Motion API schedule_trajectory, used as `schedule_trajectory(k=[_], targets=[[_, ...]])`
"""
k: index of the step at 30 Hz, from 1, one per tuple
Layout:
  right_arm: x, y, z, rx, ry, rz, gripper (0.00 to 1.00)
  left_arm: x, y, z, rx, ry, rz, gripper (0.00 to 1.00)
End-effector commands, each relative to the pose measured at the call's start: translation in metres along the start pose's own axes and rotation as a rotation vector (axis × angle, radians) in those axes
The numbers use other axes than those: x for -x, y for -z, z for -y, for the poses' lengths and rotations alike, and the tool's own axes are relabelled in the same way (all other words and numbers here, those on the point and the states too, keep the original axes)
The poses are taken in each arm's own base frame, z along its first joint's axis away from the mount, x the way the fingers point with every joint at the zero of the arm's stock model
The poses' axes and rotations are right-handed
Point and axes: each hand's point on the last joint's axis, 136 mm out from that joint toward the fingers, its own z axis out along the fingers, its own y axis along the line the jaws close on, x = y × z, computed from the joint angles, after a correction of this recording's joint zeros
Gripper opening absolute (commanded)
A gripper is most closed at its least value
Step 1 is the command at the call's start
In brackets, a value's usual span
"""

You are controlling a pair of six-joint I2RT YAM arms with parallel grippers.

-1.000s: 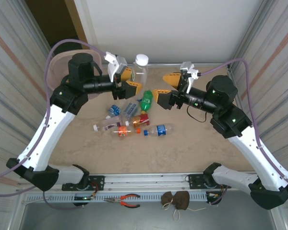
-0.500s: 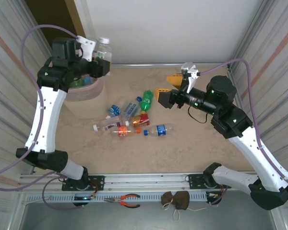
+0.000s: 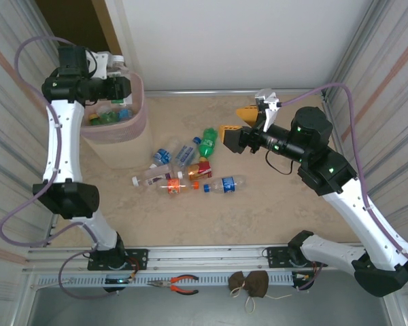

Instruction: Put the plastic bottles in the bin

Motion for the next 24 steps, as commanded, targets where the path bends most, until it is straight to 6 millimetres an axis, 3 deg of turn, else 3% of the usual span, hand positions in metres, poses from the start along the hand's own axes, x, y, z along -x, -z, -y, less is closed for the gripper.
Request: schedule_trajectory(k=[1, 14, 19, 24], targets=[[0.013, 0.005, -0.001, -0.011, 0.004, 0.029, 0.86, -0.014, -0.005, 0.003, -0.047, 0.039, -0.064, 0.53], [0.009, 0.003, 0.001, -0.016, -0.005, 0.016, 0.86, -0.089, -0.067, -0.019, -0.060, 0.140, -0.307, 0.57], [0.006, 0.001, 0.003, -0.019, -0.014, 0.010, 0.86, -0.096, -0.071, -0.021, -0.062, 0.152, -0.329, 0.65], [0.005, -0.001, 0.005, -0.026, -0.025, 0.005, 0.86, -0.087, -0.063, -0.020, -0.055, 0.142, -0.295, 0.74]])
